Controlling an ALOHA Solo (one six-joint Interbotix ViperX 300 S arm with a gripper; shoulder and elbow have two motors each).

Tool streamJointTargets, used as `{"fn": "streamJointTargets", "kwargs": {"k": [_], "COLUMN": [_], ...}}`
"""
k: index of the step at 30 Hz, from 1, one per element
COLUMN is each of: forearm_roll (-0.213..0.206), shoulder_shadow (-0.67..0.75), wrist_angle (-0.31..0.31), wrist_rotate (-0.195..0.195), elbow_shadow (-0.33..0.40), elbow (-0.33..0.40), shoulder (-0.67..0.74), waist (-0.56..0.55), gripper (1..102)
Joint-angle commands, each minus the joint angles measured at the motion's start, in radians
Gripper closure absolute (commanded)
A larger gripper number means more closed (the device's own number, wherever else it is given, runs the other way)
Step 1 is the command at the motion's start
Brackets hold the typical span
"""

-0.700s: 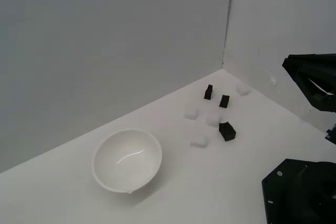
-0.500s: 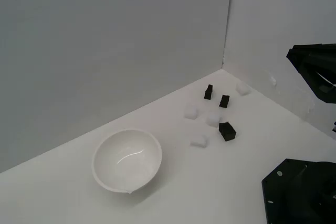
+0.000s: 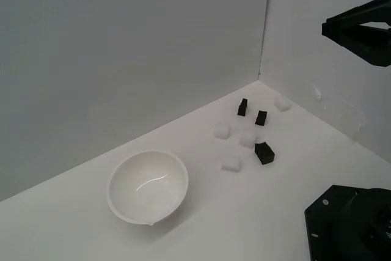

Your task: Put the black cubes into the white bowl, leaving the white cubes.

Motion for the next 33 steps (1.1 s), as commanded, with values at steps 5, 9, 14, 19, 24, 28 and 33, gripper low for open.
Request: {"fn": "streamJointTargets", "kwargs": {"k": [5,9,14,19,24,28,33], "forearm_roll": [0.000,0.000,0.000,0.018,0.083,0.092,0.092], "shoulder_shadow": [-0.123,-0.190,-0.281,-0.370,-0.426,-0.471,-0.540], "wrist_angle": [0.063,0.078,0.078,0.061,0.012,-0.023,-0.081], "wrist_rotate": [-0.003,-0.003,0.002,0.011,0.011,0.015,0.043], "elbow_shadow": [-0.078,-0.080,-0.080,-0.078,-0.080,-0.080,-0.077], "elbow": [-0.067,-0.067,-0.067,-0.067,-0.067,-0.067,-0.066], "shoulder": [-0.121,-0.192,-0.282,-0.368,-0.425,-0.469,-0.535], "waist": [0.009,0.008,0.008,0.009,0.015,0.046,0.103], "gripper": [93,84,84,84,84,84,84]}}
